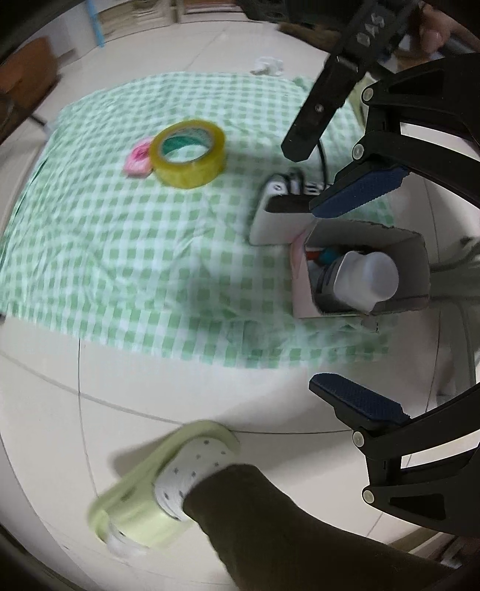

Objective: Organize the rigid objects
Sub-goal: 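Carry the charger over the box and open the right gripper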

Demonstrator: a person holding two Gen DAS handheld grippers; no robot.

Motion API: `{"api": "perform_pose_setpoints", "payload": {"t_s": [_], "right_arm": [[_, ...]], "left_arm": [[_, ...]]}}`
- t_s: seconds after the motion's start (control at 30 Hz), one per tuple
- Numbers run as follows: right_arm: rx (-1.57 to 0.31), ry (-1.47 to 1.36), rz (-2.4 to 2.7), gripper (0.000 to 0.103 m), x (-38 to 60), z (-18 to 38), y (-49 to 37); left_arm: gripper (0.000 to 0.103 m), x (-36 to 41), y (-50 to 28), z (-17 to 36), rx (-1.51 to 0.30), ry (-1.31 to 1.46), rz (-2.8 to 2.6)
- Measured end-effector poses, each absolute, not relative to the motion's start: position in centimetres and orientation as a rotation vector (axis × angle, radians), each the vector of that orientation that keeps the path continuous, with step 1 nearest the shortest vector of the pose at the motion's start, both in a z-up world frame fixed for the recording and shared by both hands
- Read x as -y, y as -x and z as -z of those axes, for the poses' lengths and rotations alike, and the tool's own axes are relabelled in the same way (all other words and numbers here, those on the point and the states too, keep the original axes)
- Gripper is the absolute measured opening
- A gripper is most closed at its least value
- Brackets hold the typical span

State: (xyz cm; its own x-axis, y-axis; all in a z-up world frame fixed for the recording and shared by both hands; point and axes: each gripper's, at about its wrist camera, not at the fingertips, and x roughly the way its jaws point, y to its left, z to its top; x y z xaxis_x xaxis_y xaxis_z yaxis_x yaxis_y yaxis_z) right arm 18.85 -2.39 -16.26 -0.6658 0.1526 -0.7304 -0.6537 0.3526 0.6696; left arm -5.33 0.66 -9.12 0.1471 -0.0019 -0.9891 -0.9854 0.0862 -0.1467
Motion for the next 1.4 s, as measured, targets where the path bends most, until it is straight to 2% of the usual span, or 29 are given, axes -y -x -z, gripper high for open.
{"api": "perform_pose_setpoints", "payload": {"t_s": [0.03,0.1,0.13,0.23,0.33,0.37,0.4,0.53,0.63,0.7,0.83,1.07,1.23,1.4], "right_arm": [[-1.837,0.499,-1.399,0.021,2.0,16.2,-18.5],[-1.719,0.636,-1.414,0.076,1.5,16.3,-17.8],[-1.655,0.714,-1.399,0.081,1.3,16.6,-17.3],[-1.660,0.801,-1.430,0.078,0.8,18.4,-15.8],[-1.663,0.879,-1.410,0.064,0.4,20.3,-14.4],[-1.653,0.920,-1.395,0.055,0.4,21.0,-13.9],[-1.656,0.937,-1.393,0.051,0.4,21.6,-13.6],[-1.713,0.897,-1.355,0.044,0.5,23.7,-14.0],[-1.706,0.867,-1.251,0.026,1.0,24.2,-15.8],[-1.729,0.828,-1.227,0.022,1.5,24.1,-17.6],[-1.744,0.687,-1.212,0.021,2.8,22.0,-20.4],[-1.733,0.514,-1.306,0.021,5.9,14.3,-22.4],[-1.760,0.571,-1.435,0.021,9.8,11.0,-19.6],[-1.800,0.793,-1.509,0.021,12.9,12.0,-14.7]], "left_arm": [[0.086,-0.7,5.9,9.1,-1.117,1.234,-1.049],[0.086,-0.7,6.8,9.1,-1.087,1.275,-1.072],[0.086,-0.8,7.4,9.1,-1.072,1.295,-1.083],[0.086,-1.0,8.3,9.0,-1.054,1.317,-1.094],[0.086,-1.0,8.8,8.9,-1.045,1.319,-1.109],[0.086,-1.0,8.9,8.9,-1.044,1.322,-1.110],[0.086,-1.1,9.0,9.0,-1.044,1.326,-1.111],[0.086,-1.0,9.1,9.2,-1.042,1.348,-1.118],[0.086,-1.2,8.7,9.0,-1.035,1.347,-1.118],[0.086,-1.3,8.4,8.7,-1.032,1.334,-1.119],[0.086,-1.1,7.8,8.5,-1.030,1.317,-1.112],[0.086,-1.1,7.3,8.0,-1.024,1.293,-1.130],[0.086,-0.8,6.0,7.1,-1.047,1.206,-1.129],[0.086,-0.4,6.3,7.3,-1.071,1.184,-1.123]]}}
